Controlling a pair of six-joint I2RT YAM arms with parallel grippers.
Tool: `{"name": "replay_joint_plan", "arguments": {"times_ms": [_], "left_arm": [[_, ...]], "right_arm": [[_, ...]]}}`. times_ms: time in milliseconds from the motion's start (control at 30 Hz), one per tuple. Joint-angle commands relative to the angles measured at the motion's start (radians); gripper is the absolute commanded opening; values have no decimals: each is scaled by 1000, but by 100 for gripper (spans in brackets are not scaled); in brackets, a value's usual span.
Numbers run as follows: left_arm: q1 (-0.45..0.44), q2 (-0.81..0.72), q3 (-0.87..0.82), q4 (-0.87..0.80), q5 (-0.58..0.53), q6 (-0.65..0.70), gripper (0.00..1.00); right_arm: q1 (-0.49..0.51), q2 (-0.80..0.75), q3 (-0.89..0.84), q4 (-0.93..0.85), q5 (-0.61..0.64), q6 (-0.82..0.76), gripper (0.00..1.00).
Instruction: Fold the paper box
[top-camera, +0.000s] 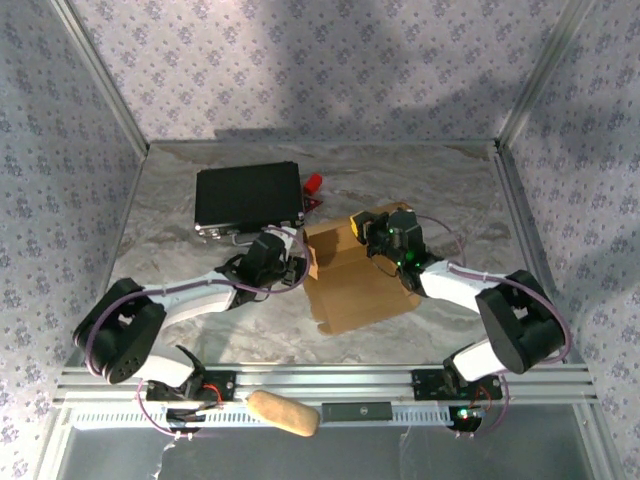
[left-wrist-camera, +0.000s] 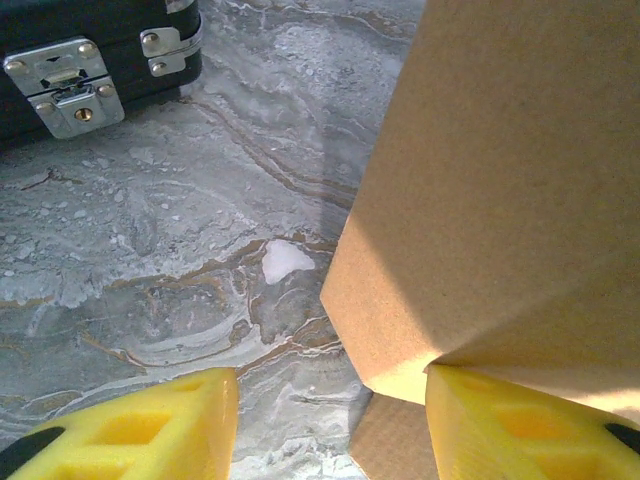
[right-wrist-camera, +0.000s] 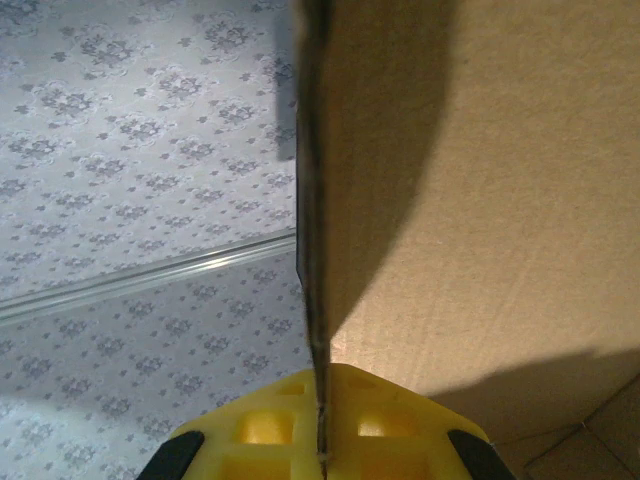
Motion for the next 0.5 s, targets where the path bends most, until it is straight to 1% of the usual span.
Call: {"name": "replay_joint_plan", "arguments": {"times_ms": [0,167,333,467], "left_arm": [[-10,6,-4,74,-68,-3,52],[-15,17,-12,100,-85,-2,53],[-23,29,-11,112,-105,-3,53],[-30,28,-11,118,-134,-4,52]], "right_arm": [[15,35,-49,86,-14,-40,0],[15,64,-96,183,-10,-68,0],[22,109,-147,325,1,-93,0],[35,129,-167,383,13,-119,0]]}}
